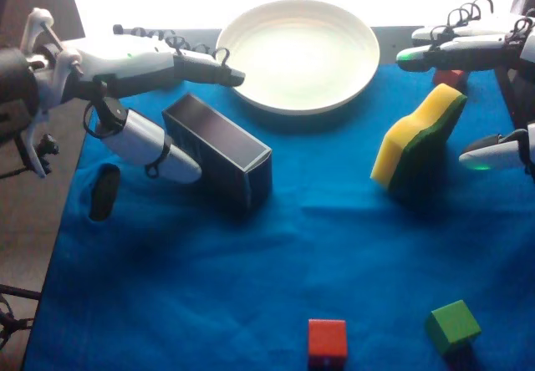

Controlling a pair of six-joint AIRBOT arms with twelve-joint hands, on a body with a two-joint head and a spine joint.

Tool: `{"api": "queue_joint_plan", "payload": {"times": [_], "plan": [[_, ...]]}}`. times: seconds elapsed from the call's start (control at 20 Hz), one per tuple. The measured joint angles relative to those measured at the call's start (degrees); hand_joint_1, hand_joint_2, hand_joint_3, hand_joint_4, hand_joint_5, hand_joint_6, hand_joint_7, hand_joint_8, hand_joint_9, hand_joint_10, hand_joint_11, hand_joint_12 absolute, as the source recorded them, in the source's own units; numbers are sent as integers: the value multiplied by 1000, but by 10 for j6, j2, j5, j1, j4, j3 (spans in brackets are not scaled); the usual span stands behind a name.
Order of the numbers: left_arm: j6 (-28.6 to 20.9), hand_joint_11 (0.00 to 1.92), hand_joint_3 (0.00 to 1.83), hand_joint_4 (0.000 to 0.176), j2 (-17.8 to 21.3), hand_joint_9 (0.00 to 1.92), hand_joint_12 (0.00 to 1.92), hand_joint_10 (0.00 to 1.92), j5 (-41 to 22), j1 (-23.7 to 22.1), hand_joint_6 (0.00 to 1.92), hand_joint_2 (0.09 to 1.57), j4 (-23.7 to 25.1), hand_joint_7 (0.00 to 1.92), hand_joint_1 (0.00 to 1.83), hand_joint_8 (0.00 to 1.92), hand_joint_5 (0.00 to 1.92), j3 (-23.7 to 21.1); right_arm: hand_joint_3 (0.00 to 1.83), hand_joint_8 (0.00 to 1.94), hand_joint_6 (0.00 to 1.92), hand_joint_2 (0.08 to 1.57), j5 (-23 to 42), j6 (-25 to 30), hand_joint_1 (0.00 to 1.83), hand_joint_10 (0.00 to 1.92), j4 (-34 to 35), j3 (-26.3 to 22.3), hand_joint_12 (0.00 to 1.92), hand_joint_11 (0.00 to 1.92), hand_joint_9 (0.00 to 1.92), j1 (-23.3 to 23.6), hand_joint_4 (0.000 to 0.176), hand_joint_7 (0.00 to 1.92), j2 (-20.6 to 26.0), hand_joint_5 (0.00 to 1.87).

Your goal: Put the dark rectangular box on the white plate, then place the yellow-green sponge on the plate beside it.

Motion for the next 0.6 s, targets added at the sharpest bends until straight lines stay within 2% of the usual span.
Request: {"api": "queue_joint_plan", "payload": {"times": [0.05, 0.15, 0.2, 0.25, 0.35, 0.4, 0.45, 0.5, 0.6], "plan": [[-10, 25, 4, 98, -3, 337, 753, 12, 3, -2, 1, 878, 17, 338, 972, 9, 271, 0, 2, 6, 0, 979, 0, 0, 892, 18, -1, 3, 217, 98, 163, 0, 83, 208, -1, 292], [-32, 88, 0, 0, -12, 388, 679, 4, 6, -6, 1, 922, 59, 382, 1021, 1, 352, 0, 1, 4, 0, 977, 0, 0, 907, 14, 0, 4, 221, 109, 166, 0, 86, 209, -1, 286], [-42, 121, 0, 0, -17, 414, 653, 2, 5, -7, 0, 928, 68, 407, 1044, 0, 382, 0, 1, 4, 0, 976, 0, 0, 911, 13, 0, 4, 221, 111, 166, 0, 88, 209, -2, 281], [-43, 185, 1, 0, -19, 476, 637, 6, 4, -8, 3, 949, 73, 478, 1107, 3, 449, 0, 2, 6, 0, 979, 0, 0, 900, 13, -1, 4, 223, 117, 173, 0, 81, 216, -2, 280], [-44, 341, 0, 0, -19, 763, 835, 43, 0, -8, 10, 1021, 73, 798, 1246, 20, 703, 2, 1, 8, 1, 980, 0, 0, 904, 14, -1, 4, 224, 125, 185, 0, 74, 228, -3, 283], [-44, 573, 0, 0, -19, 938, 978, 895, 0, -8, 666, 1071, 72, 1029, 1354, 680, 915, 3, 3, 5, 0, 983, 0, 0, 892, 11, -1, 5, 226, 133, 184, 0, 79, 226, -3, 279], [-45, 746, 3, 0, -19, 939, 1010, 1118, 1, -8, 783, 1098, 70, 981, 1375, 979, 962, 6, 3, 8, 2, 985, 0, 0, 894, 12, 0, 5, 226, 137, 193, 0, 73, 235, -3, 284], [-44, 782, 0, 0, -20, 923, 1042, 1202, 1, -8, 837, 1113, 60, 947, 1376, 1053, 966, 11, 3, 7, 4, 986, 0, 0, 909, 12, -1, 5, 230, 148, 198, 0, 68, 238, -3, 290], [-2, 780, 0, 0, -22, 961, 1204, 1199, -2, -8, 890, 1102, -14, 978, 1380, 946, 960, 18, 7, 0, 0, 1000, 0, 0, 911, 1, -1, 5, 216, 114, 177, 0, 82, 220, -3, 277]]}}
